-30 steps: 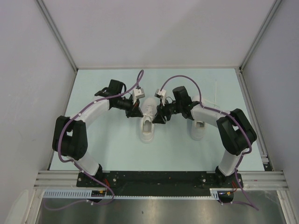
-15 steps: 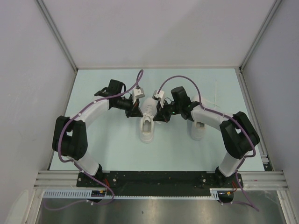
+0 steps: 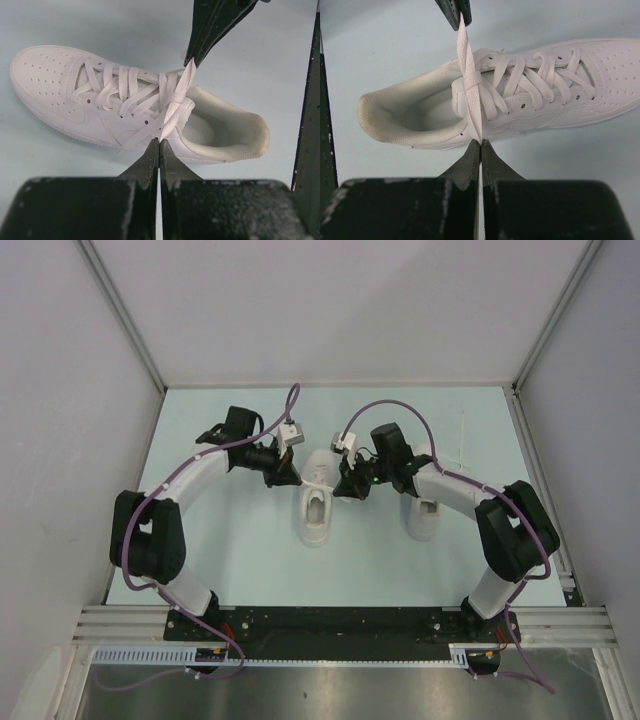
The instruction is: Tie the shoes
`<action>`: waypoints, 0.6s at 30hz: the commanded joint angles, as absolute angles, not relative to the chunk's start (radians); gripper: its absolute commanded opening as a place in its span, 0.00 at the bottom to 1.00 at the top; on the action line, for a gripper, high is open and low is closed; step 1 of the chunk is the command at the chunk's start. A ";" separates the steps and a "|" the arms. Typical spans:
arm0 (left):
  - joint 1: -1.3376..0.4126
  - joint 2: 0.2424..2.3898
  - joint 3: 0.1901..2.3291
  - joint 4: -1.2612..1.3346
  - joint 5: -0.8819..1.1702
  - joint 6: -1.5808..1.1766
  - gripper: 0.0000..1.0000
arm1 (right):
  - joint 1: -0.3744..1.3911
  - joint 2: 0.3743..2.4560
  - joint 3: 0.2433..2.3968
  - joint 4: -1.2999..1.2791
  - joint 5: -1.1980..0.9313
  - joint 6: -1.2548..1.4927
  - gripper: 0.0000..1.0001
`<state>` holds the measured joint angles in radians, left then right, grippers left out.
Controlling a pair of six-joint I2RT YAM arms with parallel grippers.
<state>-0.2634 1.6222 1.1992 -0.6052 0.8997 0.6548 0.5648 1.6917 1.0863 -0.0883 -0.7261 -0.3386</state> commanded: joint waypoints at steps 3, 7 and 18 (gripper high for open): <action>-0.239 1.605 1.241 -0.583 0.861 0.663 0.00 | 0.535 1.661 1.112 -0.149 -0.716 -0.373 0.00; -0.224 1.614 1.239 -0.581 0.841 0.667 0.00 | 0.526 1.667 1.114 -0.166 -0.722 -0.382 0.00; -0.198 1.637 1.229 -0.572 0.784 0.676 0.00 | 0.523 1.686 1.114 -0.187 -0.721 -0.414 0.00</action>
<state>-0.2459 1.6352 1.1992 -0.6010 0.8661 0.6544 0.5499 1.6917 1.0912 -0.0998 -0.7464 -0.3798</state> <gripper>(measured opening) 0.005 0.010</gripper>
